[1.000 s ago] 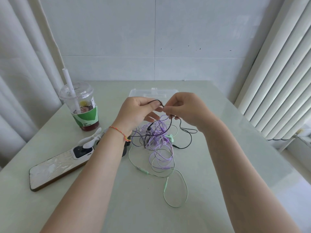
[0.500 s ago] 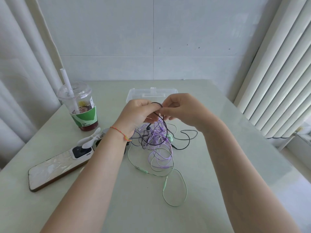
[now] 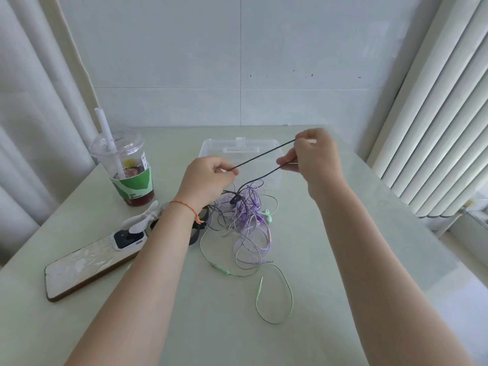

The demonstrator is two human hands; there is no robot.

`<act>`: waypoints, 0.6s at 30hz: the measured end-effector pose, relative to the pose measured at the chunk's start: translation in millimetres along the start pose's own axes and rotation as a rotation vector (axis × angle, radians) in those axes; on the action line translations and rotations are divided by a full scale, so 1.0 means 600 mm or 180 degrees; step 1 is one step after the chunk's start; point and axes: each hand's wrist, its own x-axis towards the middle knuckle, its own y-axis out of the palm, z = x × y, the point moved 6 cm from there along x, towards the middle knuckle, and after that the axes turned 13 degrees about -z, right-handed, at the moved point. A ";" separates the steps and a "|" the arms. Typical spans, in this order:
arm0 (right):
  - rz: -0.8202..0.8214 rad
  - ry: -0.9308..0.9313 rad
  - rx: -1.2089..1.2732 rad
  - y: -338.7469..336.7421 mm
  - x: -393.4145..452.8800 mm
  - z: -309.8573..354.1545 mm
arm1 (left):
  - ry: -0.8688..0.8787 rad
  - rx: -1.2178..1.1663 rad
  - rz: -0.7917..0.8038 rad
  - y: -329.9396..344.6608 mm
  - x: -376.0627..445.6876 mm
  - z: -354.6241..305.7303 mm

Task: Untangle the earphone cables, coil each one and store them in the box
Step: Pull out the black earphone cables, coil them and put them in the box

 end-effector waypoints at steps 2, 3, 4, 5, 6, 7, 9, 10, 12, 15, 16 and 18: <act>0.0096 0.0381 0.0280 -0.001 0.001 -0.004 | -0.0183 -0.0176 -0.0110 -0.003 0.000 0.003; 0.0146 0.0336 0.0063 -0.003 0.003 -0.005 | -0.0303 -0.0323 -0.0147 -0.006 0.000 0.002; 0.0189 0.0191 -0.0265 -0.005 0.006 -0.004 | -0.0420 -0.0477 -0.0192 -0.009 -0.001 0.000; 0.0168 -0.0047 -0.0631 -0.008 0.010 -0.003 | -0.0535 -0.0598 -0.0271 -0.014 -0.002 -0.002; 0.0066 -0.0353 -0.0992 -0.013 0.013 0.001 | -0.0663 -0.0731 -0.0407 -0.021 -0.001 -0.001; -0.0149 -0.0716 -0.1298 -0.020 0.019 0.005 | -0.0771 -0.0830 -0.0574 -0.030 0.001 0.004; -0.0543 -0.1032 -0.1676 -0.036 0.028 0.006 | -0.0849 -0.0886 -0.0930 -0.049 0.007 0.015; -0.0641 -0.1047 -0.1725 -0.041 0.031 0.004 | -0.0826 -0.0828 -0.1044 -0.055 0.009 0.019; -0.0643 -0.0996 -0.1797 -0.046 0.036 0.002 | -0.0733 -0.0654 -0.1039 -0.058 0.013 0.023; -0.0412 -0.0914 -0.2086 -0.038 0.038 -0.001 | -0.0652 -0.0361 -0.0613 -0.037 0.011 0.018; -0.0234 -0.0922 -0.2212 -0.031 0.036 -0.005 | -0.0674 -0.0337 -0.0387 -0.027 0.007 0.016; 0.0089 -0.0946 -0.2244 -0.019 0.030 -0.009 | -0.0717 -0.0320 0.0089 -0.007 -0.002 0.012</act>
